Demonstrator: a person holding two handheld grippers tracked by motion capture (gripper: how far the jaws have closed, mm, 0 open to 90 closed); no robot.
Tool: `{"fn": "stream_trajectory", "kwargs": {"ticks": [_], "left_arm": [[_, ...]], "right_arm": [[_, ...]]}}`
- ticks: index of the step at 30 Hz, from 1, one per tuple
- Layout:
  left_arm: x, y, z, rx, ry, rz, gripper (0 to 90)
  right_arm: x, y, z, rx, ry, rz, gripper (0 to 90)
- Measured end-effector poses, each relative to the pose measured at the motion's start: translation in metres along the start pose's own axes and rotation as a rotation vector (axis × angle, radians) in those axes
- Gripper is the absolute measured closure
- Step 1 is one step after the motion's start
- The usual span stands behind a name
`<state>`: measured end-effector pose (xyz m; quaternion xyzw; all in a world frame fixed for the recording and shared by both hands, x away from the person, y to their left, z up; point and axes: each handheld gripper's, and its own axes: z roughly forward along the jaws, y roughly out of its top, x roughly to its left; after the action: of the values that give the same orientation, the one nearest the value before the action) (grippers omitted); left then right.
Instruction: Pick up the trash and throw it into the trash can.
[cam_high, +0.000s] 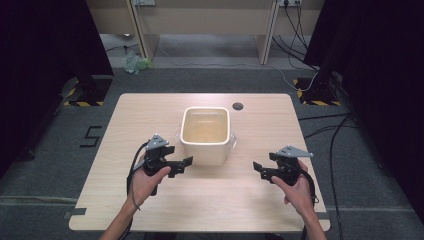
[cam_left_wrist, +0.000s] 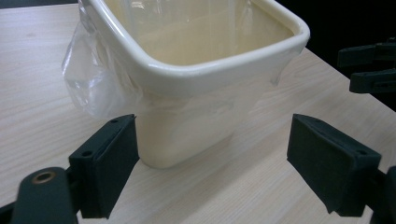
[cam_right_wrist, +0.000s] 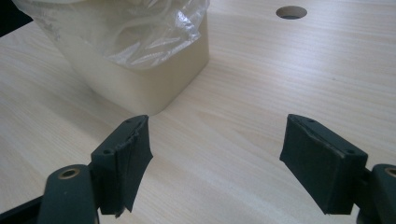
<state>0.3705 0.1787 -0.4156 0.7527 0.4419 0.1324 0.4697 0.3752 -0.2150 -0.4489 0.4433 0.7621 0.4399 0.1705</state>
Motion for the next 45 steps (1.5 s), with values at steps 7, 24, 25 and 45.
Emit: {"fn": "stream_trajectory", "kwargs": {"ticks": [7, 24, 25, 45], "left_arm": [[-0.002, -0.019, 0.006, 0.012, 0.028, 0.011, 15.8], [0.002, -0.069, 0.035, 0.101, 0.049, 0.053, 15.5], [0.001, -0.071, 0.036, 0.107, 0.047, 0.056, 15.4], [-0.011, -0.103, 0.046, 0.166, 0.093, 0.176, 14.7]], "right_arm": [[0.004, -0.016, 0.004, 0.02, 0.009, -0.003, 24.0], [0.011, -0.053, 0.018, 0.139, -0.023, -0.063, 22.7], [0.012, -0.053, 0.018, 0.143, -0.033, -0.077, 22.6], [0.025, -0.076, 0.016, 0.169, -0.06, -0.127, 16.2]]}}
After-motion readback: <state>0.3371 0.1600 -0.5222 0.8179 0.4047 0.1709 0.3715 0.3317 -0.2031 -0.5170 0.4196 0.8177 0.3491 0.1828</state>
